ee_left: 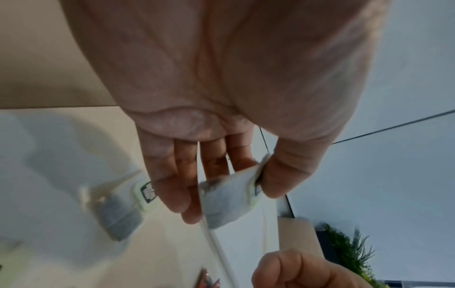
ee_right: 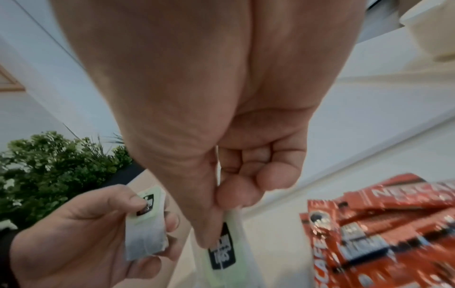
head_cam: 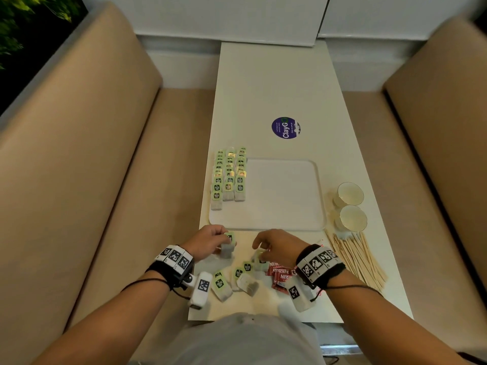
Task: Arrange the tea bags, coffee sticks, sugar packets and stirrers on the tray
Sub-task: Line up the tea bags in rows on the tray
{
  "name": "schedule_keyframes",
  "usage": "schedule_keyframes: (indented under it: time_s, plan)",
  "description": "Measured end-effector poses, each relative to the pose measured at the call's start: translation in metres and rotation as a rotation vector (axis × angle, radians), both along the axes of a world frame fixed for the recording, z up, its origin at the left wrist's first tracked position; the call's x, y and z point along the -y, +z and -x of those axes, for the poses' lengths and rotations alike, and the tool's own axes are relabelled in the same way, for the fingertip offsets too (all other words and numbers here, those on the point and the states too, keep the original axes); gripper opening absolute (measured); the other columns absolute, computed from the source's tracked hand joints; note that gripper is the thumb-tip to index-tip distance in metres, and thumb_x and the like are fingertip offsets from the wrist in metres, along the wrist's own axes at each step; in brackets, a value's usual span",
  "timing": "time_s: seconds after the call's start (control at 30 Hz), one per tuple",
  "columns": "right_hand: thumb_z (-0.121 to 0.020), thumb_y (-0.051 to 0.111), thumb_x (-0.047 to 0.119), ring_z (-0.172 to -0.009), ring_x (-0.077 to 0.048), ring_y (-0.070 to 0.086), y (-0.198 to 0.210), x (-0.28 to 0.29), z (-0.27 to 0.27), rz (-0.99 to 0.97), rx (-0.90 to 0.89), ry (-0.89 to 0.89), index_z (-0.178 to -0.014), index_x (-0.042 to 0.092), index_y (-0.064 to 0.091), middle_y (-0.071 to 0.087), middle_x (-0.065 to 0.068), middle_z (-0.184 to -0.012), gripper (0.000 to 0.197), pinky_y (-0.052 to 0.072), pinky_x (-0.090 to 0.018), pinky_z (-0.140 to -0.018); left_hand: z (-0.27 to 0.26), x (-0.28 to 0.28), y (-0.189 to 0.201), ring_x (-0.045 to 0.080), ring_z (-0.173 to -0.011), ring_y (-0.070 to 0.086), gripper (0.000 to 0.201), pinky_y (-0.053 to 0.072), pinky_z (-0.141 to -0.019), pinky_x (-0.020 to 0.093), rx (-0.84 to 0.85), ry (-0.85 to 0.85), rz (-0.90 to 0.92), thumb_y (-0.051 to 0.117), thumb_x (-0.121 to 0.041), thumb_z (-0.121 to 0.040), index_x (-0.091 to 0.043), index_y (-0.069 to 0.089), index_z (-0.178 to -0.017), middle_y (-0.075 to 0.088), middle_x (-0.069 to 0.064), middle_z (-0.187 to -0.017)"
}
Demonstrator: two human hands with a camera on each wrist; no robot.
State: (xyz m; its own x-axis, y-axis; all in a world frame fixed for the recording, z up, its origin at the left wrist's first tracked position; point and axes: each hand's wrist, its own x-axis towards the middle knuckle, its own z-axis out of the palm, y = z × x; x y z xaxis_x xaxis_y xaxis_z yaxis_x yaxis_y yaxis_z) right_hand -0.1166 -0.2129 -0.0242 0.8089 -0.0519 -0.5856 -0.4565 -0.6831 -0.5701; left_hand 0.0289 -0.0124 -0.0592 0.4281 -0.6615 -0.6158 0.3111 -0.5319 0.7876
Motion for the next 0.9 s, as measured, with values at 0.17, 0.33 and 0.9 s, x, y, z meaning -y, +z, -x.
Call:
schedule_keyframes:
  time_s: [0.17, 0.33, 0.9]
  plan:
    - [-0.090, 0.071, 0.027, -0.079, 0.001, 0.056, 0.026, 0.005, -0.006, -0.028, 0.112, -0.014, -0.110, 0.034, 0.066, 0.059, 0.016, -0.095, 0.022, 0.041, -0.019, -0.070, 0.002, 0.012, 0.021, 0.030, -0.083, 0.070, 0.008, 0.055, -0.068, 0.035, -0.129, 0.116, 0.094, 0.050, 0.000, -0.098, -0.005, 0.053, -0.092, 0.075, 0.018, -0.103]
    - [-0.091, 0.073, 0.024, -0.065, 0.002, 0.055, 0.048, -0.002, -0.016, -0.141, 0.225, -0.044, -0.105, 0.030, 0.071, 0.068, 0.010, -0.095, 0.016, 0.041, -0.012, -0.064, 0.007, 0.020, 0.038, 0.030, -0.083, 0.068, 0.013, 0.057, -0.079, 0.045, -0.221, 0.188, 0.138, 0.045, 0.001, -0.096, -0.006, 0.053, -0.088, 0.070, 0.017, -0.092]
    - [-0.097, 0.066, 0.029, -0.068, -0.009, 0.065, 0.046, -0.016, -0.045, -0.202, 0.384, -0.262, -0.108, 0.023, 0.071, 0.073, 0.009, -0.098, 0.013, 0.053, -0.025, -0.070, 0.012, 0.017, 0.055, 0.029, -0.081, 0.067, 0.035, 0.053, -0.062, 0.030, -0.331, 0.055, 0.268, 0.042, -0.031, -0.106, -0.006, 0.063, -0.116, 0.070, 0.019, -0.103]
